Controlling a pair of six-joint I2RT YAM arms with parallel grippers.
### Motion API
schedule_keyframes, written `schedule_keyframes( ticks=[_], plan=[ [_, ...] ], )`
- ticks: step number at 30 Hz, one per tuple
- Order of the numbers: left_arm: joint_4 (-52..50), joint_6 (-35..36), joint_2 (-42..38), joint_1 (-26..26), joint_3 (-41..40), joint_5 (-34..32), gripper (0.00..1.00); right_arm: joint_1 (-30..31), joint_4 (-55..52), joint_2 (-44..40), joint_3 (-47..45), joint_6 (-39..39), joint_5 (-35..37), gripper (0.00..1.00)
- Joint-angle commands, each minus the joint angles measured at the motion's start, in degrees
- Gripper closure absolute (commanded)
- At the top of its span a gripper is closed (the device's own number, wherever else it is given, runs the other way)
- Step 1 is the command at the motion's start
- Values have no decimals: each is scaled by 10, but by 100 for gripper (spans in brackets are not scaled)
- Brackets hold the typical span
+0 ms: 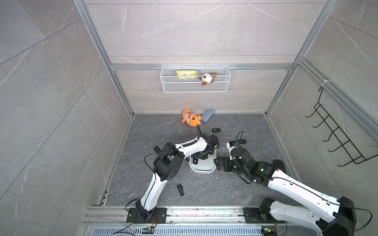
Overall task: Place the car key into the storage box
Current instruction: Place the car key in the storage box.
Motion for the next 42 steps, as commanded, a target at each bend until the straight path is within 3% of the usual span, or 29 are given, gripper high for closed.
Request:
schedule_keyframes(
  ticks=[1,6,11,17,30,42],
  plan=[
    [-18,4,-52,2,9,-5,51,3,-1,6,6,8,14,0],
    [2,2,-103,3,-6,23,44,1,-28,20,25,5,57,0],
    [23,2,-160,7,-37,45,29,-14,-51,42,50,7,98,0],
    [61,6,-224,29,-84,84,0,-72,-59,82,74,10,111,0],
    [127,34,-338,43,-156,116,0,-240,-3,259,132,-36,45,0],
    [166,20,-408,49,-228,139,0,-348,6,437,242,-92,-15,0]
  ],
)
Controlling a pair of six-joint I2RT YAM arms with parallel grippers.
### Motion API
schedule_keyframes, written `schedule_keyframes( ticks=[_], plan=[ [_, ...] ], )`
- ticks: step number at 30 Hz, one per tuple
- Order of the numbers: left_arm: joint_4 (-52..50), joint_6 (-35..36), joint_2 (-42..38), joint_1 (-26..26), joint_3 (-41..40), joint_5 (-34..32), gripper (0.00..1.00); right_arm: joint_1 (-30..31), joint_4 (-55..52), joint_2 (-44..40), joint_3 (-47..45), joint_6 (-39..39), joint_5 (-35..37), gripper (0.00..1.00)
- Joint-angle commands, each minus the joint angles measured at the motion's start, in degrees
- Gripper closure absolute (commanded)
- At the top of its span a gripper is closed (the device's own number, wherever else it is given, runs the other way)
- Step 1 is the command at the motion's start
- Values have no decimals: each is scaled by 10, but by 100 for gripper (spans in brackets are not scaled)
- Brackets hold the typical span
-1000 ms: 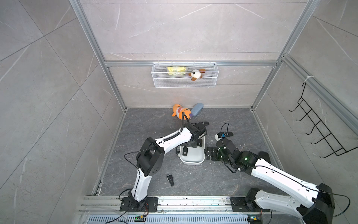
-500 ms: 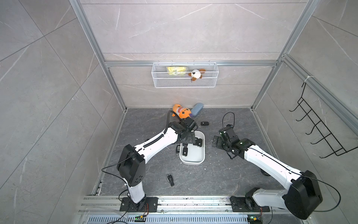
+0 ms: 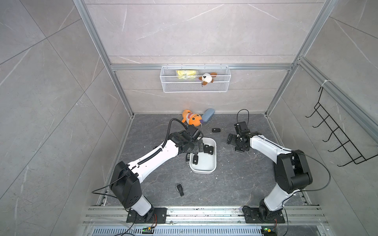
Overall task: Place the car key into the storage box
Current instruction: Pick up the car key from the center of the board.
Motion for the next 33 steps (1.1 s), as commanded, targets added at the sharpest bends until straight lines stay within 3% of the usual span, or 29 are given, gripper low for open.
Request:
schedule_keyframes(
  ticks=[1,9,16,28,33],
  plan=[
    [28,1,-38,2,-13,19,0,-26,0,35,26,-27,-21,1],
    [31,-8,-46,2,-29,28,0,-51,-1,102,64,-61,-77,0],
    [34,-5,-31,3,-25,39,0,-50,6,85,26,-67,-113,3],
    [48,3,-8,7,-16,66,0,-26,-10,45,-33,-72,-80,5],
    [50,2,-6,7,-18,71,0,-21,-23,63,-23,-73,-57,14]
  ],
)
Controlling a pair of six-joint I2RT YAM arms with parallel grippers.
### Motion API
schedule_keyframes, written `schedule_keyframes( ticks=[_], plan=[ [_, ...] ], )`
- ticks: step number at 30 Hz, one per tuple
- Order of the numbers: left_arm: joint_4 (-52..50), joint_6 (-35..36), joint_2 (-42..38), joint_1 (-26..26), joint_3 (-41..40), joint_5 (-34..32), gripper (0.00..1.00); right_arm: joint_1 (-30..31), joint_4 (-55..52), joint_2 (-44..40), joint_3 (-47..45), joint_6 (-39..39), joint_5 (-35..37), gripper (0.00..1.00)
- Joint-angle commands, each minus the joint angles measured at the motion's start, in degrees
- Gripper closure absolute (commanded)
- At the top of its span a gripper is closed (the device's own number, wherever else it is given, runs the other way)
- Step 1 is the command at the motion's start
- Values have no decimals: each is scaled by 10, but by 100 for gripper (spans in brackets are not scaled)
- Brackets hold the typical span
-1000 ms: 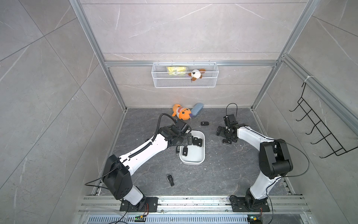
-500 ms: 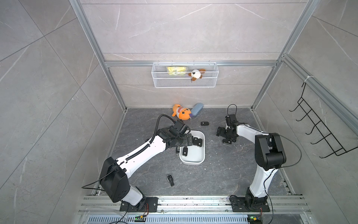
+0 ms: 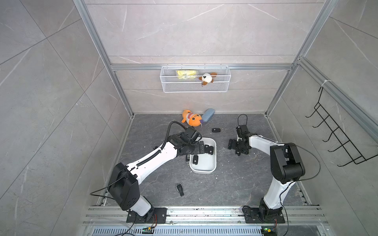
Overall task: Place the car key into the storage box
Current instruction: Pick up the car key from the center of the board.
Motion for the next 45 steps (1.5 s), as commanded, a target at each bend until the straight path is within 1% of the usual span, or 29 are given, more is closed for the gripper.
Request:
schedule_keyframes(
  ticks=[1,3,5,6,10,13,16,18,20,25,32,37,42,45],
  plan=[
    [9,3,1,5,10,11,0,3,-26,10,3,-4,26,16],
    [9,4,0,5,10,11,0,4,-27,14,5,-4,28,23],
    [8,4,-2,5,9,11,0,6,-26,16,5,-3,28,32],
    [9,4,-3,6,8,10,0,6,-26,16,4,-3,28,35],
    [8,4,-7,9,5,9,0,13,-31,7,2,-1,30,52],
    [9,5,-9,14,3,11,0,20,-32,-9,-3,4,34,63],
    [11,7,-12,21,0,16,0,29,-39,-31,-4,12,35,68],
    [11,10,-15,27,-2,19,0,37,-47,-48,-3,20,35,69],
    [15,12,-19,36,-7,26,0,53,-55,-70,-5,31,38,72],
    [28,20,-33,61,-27,53,0,100,-87,-116,1,68,61,71],
    [43,33,-54,98,-55,86,0,191,-130,-151,37,125,82,70],
    [46,40,-69,116,-73,99,0,261,-130,-134,66,169,96,70],
    [41,48,-79,129,-81,105,0,328,-115,-80,102,201,103,70],
    [36,48,-87,134,-86,106,0,355,-97,-39,117,220,100,70]
  ],
)
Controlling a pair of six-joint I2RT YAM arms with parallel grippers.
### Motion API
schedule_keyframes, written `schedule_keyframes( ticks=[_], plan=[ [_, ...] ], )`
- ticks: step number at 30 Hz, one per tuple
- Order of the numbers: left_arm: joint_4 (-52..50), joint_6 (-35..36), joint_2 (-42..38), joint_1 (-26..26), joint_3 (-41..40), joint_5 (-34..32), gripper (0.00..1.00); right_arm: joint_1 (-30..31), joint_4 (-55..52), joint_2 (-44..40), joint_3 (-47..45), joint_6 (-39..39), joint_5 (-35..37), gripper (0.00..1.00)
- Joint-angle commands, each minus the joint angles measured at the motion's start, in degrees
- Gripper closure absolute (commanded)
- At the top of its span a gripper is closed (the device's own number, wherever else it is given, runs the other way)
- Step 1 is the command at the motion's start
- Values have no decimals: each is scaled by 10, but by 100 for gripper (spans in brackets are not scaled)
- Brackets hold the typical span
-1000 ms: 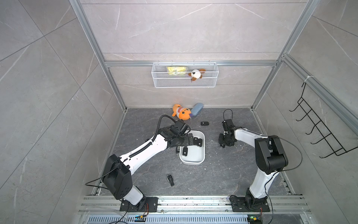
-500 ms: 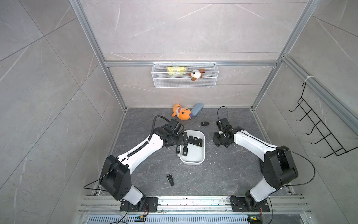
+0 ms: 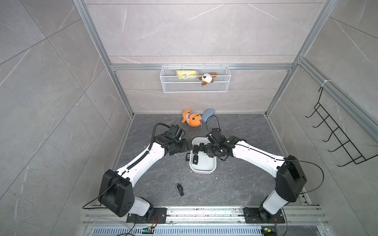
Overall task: Place the car key into the storage box
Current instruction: Pick up the car key from the center of the board, then place the car key in the storage box.
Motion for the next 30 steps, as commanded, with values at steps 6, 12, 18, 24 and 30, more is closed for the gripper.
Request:
schedule_keyframes(
  ticks=[6,12,18,24,30],
  plan=[
    [-9,14,-44,10,-17,7,0,34,39,100,38,65,-1,70],
    [-19,9,-60,11,-25,-4,0,33,49,140,59,74,-3,68],
    [-24,6,-65,12,-28,-9,0,29,44,173,89,71,3,69],
    [-25,6,-65,13,-28,-10,0,19,34,189,101,73,6,69],
    [-25,7,-62,14,-28,-12,0,12,37,200,104,70,1,69]
  ],
)
